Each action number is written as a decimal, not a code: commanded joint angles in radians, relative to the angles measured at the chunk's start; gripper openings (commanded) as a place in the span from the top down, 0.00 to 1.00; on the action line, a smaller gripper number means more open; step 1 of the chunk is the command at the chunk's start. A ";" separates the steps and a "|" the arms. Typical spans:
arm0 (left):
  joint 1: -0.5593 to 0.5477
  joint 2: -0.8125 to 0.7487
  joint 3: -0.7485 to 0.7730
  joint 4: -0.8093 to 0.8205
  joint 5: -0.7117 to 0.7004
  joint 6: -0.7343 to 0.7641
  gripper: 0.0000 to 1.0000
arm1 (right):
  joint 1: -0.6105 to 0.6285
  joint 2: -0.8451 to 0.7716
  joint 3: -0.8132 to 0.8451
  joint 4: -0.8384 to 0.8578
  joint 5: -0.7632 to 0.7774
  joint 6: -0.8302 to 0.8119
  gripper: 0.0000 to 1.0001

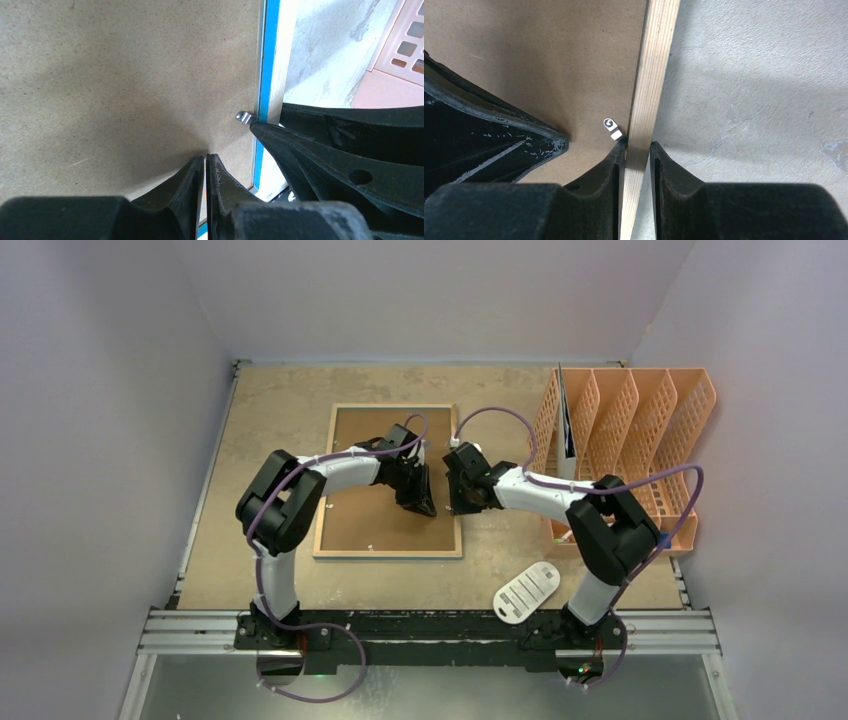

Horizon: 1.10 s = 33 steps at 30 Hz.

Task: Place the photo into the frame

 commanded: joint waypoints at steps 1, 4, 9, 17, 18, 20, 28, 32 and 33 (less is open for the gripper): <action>-0.013 0.133 -0.079 -0.084 -0.218 0.062 0.88 | -0.003 0.064 0.017 0.000 0.108 0.029 0.77; -0.013 0.150 -0.090 -0.077 -0.229 0.072 0.88 | -0.003 0.101 -0.002 0.009 0.157 0.049 0.82; -0.013 0.167 -0.119 -0.059 -0.224 0.086 0.88 | -0.003 0.098 -0.061 0.047 0.179 0.077 0.94; -0.013 0.180 -0.127 -0.057 -0.229 0.103 0.88 | -0.002 0.020 -0.118 0.132 0.163 0.142 1.00; -0.014 0.181 -0.129 -0.057 -0.229 0.104 0.88 | -0.003 0.014 -0.124 0.140 0.177 0.164 1.00; -0.015 0.185 -0.133 -0.059 -0.235 0.109 0.88 | -0.003 0.008 -0.132 0.159 0.200 0.197 1.00; -0.020 0.201 -0.147 -0.059 -0.255 0.128 0.88 | -0.003 0.022 -0.131 0.216 0.240 0.212 0.76; -0.021 0.206 -0.145 -0.057 -0.256 0.130 0.88 | -0.002 0.023 -0.165 0.249 0.175 0.220 0.76; -0.022 0.206 -0.144 -0.057 -0.257 0.131 0.88 | -0.003 0.017 -0.173 0.252 0.165 0.230 0.75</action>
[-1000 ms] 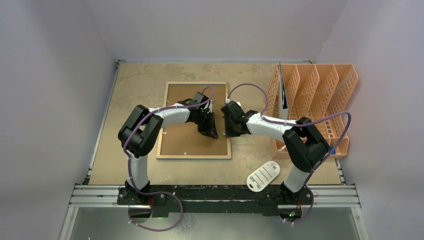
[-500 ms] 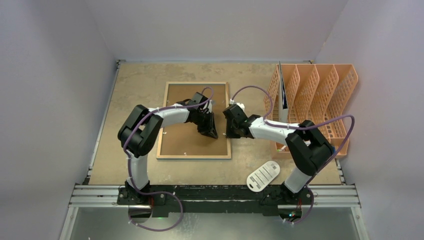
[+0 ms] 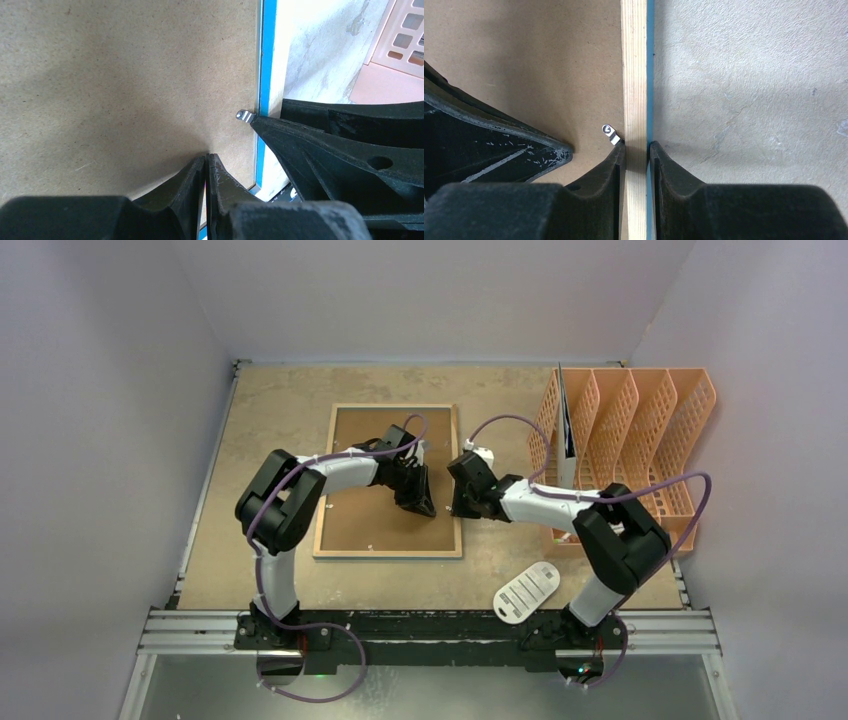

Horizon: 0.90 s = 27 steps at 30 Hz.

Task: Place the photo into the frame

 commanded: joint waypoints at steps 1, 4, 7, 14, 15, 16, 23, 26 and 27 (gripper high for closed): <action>-0.034 0.190 -0.112 -0.097 -0.291 0.106 0.89 | -0.022 0.059 -0.071 0.116 0.055 0.044 0.75; -0.034 0.190 -0.113 -0.096 -0.291 0.106 0.89 | -0.022 0.040 -0.092 0.157 0.011 0.038 0.71; -0.034 0.192 -0.112 -0.095 -0.289 0.107 0.89 | -0.022 0.061 -0.073 0.127 0.016 0.049 0.68; -0.036 0.195 -0.111 -0.094 -0.288 0.110 0.89 | -0.013 0.195 0.021 -0.025 0.152 0.029 0.81; -0.036 0.195 -0.112 -0.093 -0.288 0.109 0.89 | -0.012 0.199 0.023 -0.029 0.160 0.018 0.84; -0.037 0.196 -0.110 -0.092 -0.288 0.110 0.89 | -0.012 0.203 0.024 -0.032 0.172 0.014 0.85; -0.037 0.205 -0.107 -0.090 -0.288 0.111 0.89 | 0.002 0.261 0.036 -0.053 0.250 0.017 1.00; -0.037 0.205 -0.109 -0.089 -0.287 0.111 0.89 | 0.030 0.290 0.043 -0.067 0.321 0.044 1.00; -0.038 0.205 -0.110 -0.088 -0.288 0.111 0.89 | 0.041 0.293 0.043 -0.070 0.354 0.055 1.00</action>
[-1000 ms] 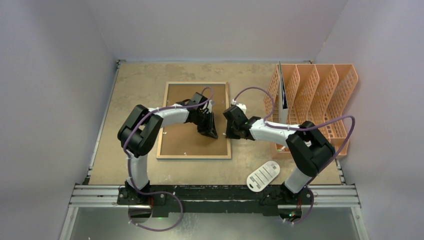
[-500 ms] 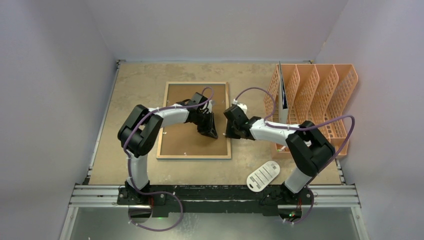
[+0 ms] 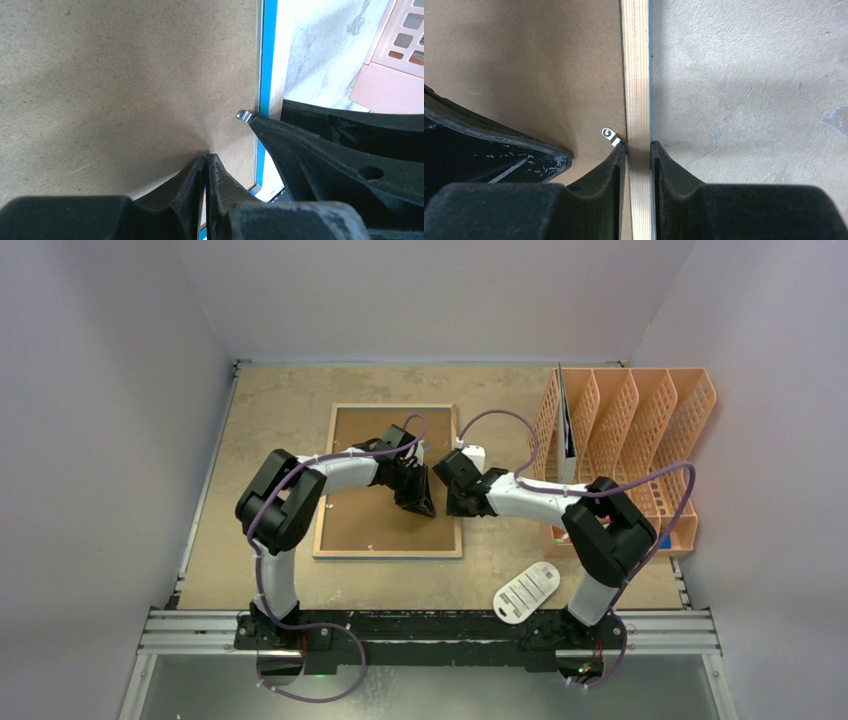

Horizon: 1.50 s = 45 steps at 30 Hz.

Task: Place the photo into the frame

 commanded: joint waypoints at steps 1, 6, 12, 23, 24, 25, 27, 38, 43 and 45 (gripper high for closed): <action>-0.037 0.202 -0.110 -0.090 -0.291 0.106 0.89 | 0.016 0.200 -0.064 0.051 0.291 0.057 1.00; -0.038 0.207 -0.108 -0.091 -0.299 0.107 0.90 | 0.055 0.158 -0.066 0.068 0.356 0.089 1.00; -0.037 0.194 -0.112 -0.087 -0.311 0.105 0.90 | 0.051 0.009 -0.093 0.153 0.264 0.073 1.00; -0.037 0.183 -0.115 -0.067 -0.290 0.099 0.89 | -0.015 -0.136 -0.141 0.279 -0.025 -0.055 0.58; -0.037 0.184 -0.115 -0.067 -0.289 0.099 0.89 | -0.017 -0.135 -0.143 0.282 -0.032 -0.054 0.58; -0.038 0.183 -0.117 -0.067 -0.289 0.099 0.89 | -0.019 -0.131 -0.142 0.282 -0.039 -0.054 0.58; -0.038 0.183 -0.119 -0.065 -0.289 0.099 0.89 | -0.024 -0.116 -0.137 0.280 -0.057 -0.057 0.59; -0.038 0.185 -0.118 -0.069 -0.292 0.097 0.89 | -0.042 -0.100 -0.120 0.162 -0.106 -0.070 0.59; -0.037 0.190 -0.114 -0.071 -0.294 0.097 0.89 | -0.061 -0.097 -0.128 0.169 -0.134 -0.071 0.70; -0.037 0.190 -0.114 -0.071 -0.295 0.097 0.89 | -0.062 -0.101 -0.129 0.170 -0.146 -0.073 0.71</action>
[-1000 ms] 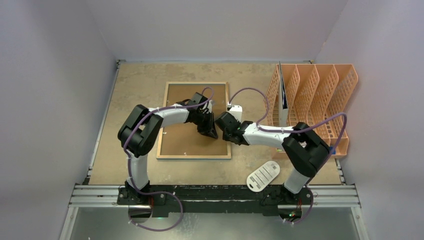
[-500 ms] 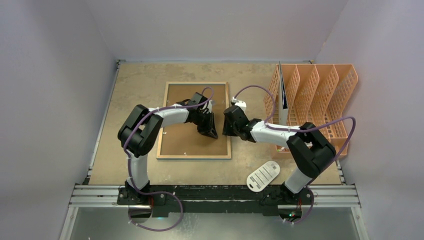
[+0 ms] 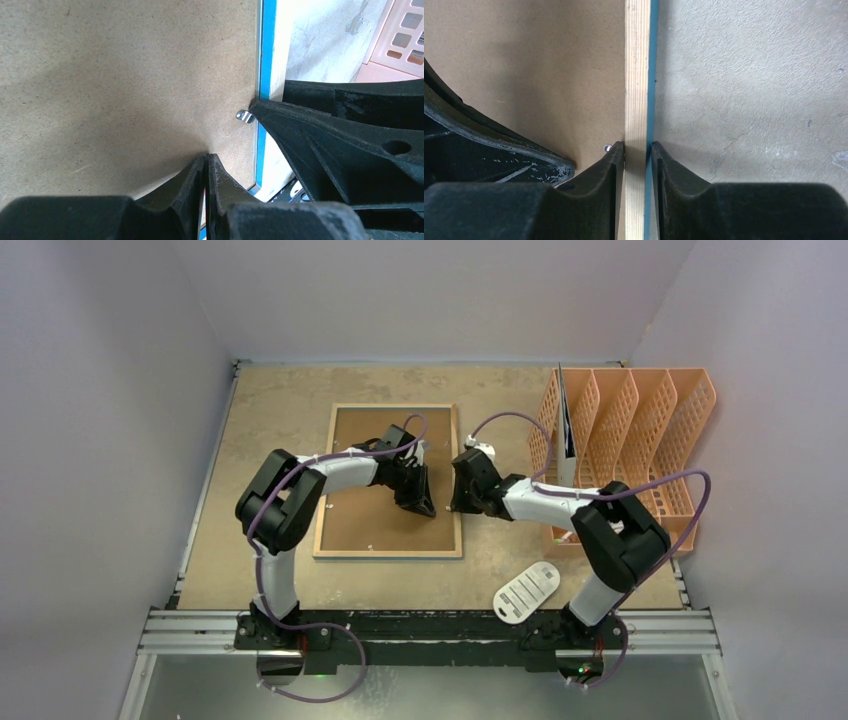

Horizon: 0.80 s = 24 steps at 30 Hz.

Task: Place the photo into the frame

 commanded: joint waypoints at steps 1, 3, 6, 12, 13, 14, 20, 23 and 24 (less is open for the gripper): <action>-0.039 0.189 -0.112 -0.075 -0.300 0.097 0.89 | -0.009 -0.010 0.001 -0.056 -0.035 -0.013 0.71; -0.038 0.188 -0.111 -0.076 -0.301 0.097 0.89 | -0.012 -0.017 -0.003 -0.053 -0.055 -0.022 0.68; -0.038 0.189 -0.109 -0.077 -0.300 0.097 0.89 | -0.016 -0.023 -0.008 -0.049 -0.085 -0.030 0.61; -0.039 0.191 -0.109 -0.077 -0.299 0.097 0.89 | -0.029 -0.019 -0.009 -0.046 -0.104 -0.025 0.58; -0.039 0.190 -0.110 -0.077 -0.300 0.097 0.89 | -0.031 -0.023 -0.009 -0.048 -0.104 -0.023 0.58; -0.038 0.189 -0.110 -0.077 -0.301 0.097 0.89 | -0.032 -0.029 -0.010 -0.046 -0.102 -0.018 0.57; -0.038 0.190 -0.110 -0.075 -0.301 0.097 0.89 | -0.038 -0.082 -0.019 -0.032 -0.109 -0.022 0.54; -0.038 0.192 -0.109 -0.073 -0.297 0.101 0.89 | -0.038 -0.062 -0.016 -0.030 -0.130 -0.045 0.54; -0.039 0.193 -0.109 -0.073 -0.297 0.105 0.89 | -0.038 -0.052 -0.015 -0.031 -0.135 -0.053 0.54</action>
